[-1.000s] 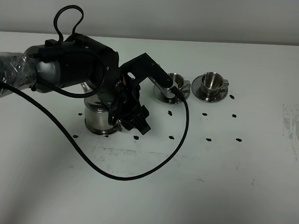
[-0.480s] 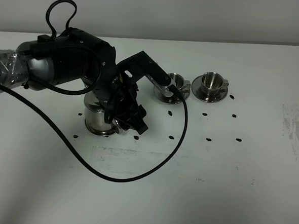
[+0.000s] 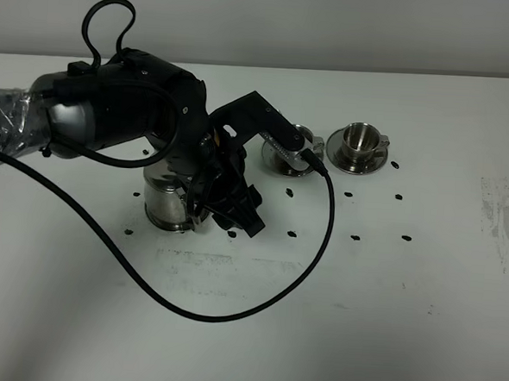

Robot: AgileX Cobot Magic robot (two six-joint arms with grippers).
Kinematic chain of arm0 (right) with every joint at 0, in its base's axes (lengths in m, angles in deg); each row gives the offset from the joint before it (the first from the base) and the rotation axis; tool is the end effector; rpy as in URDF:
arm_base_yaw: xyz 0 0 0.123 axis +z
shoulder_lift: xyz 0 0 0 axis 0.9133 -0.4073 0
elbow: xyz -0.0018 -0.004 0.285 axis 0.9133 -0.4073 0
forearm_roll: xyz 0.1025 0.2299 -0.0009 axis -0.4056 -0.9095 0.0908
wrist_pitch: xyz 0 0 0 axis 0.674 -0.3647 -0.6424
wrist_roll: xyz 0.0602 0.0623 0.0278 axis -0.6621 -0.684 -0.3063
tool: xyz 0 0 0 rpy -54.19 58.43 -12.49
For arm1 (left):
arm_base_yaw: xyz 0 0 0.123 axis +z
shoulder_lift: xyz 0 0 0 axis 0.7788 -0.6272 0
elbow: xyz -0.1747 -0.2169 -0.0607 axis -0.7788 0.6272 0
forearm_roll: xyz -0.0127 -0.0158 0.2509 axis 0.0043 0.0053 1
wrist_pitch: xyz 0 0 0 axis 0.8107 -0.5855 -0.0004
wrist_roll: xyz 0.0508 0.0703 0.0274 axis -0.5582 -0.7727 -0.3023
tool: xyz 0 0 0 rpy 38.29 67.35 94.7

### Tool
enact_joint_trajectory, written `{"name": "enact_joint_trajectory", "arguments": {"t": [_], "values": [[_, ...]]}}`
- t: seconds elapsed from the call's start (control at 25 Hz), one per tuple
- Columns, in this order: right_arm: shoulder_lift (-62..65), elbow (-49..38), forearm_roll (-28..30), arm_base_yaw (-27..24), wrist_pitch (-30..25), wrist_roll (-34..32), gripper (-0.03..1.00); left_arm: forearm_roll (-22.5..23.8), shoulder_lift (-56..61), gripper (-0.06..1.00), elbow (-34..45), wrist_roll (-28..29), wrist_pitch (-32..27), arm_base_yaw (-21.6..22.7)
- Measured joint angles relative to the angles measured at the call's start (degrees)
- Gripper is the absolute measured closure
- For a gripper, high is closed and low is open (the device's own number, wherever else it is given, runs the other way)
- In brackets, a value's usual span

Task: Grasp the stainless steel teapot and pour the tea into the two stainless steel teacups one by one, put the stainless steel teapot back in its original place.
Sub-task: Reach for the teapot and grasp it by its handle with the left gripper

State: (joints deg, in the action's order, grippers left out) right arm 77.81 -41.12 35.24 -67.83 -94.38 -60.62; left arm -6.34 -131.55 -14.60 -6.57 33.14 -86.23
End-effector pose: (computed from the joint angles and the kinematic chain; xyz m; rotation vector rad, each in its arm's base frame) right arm -0.0004 0.0071 0.2798 -0.1251 2.1316 0.0004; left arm 0.3326 -0.2376 0.1929 1.2397 2.4348 -0.1327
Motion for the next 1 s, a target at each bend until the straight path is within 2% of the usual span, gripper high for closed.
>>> {"name": "enact_joint_trajectory", "arguments": {"t": [0.16,0.4,0.6,0.8,0.92,1.0], "values": [[0.0,0.0,0.0,0.0,0.0,0.0,0.64,0.71,1.34,0.37,1.68,0.21,2.84,-3.22],[0.0,0.0,0.0,0.0,0.0,0.0,0.64,4.74,8.26,0.37,12.35,6.23,15.54,-6.35],[0.0,0.0,0.0,0.0,0.0,0.0,0.64,6.36,10.76,0.37,19.65,14.23,23.47,-7.03],[0.0,0.0,0.0,0.0,0.0,0.0,0.64,11.02,9.46,0.37,23.26,25.71,31.03,-7.14],[0.0,0.0,0.0,0.0,0.0,0.0,0.64,12.84,8.04,0.37,23.46,32.35,33.11,-7.14],[0.0,0.0,0.0,0.0,0.0,0.0,0.64,13.56,7.28,0.37,23.52,33.88,33.28,-7.14]]}}
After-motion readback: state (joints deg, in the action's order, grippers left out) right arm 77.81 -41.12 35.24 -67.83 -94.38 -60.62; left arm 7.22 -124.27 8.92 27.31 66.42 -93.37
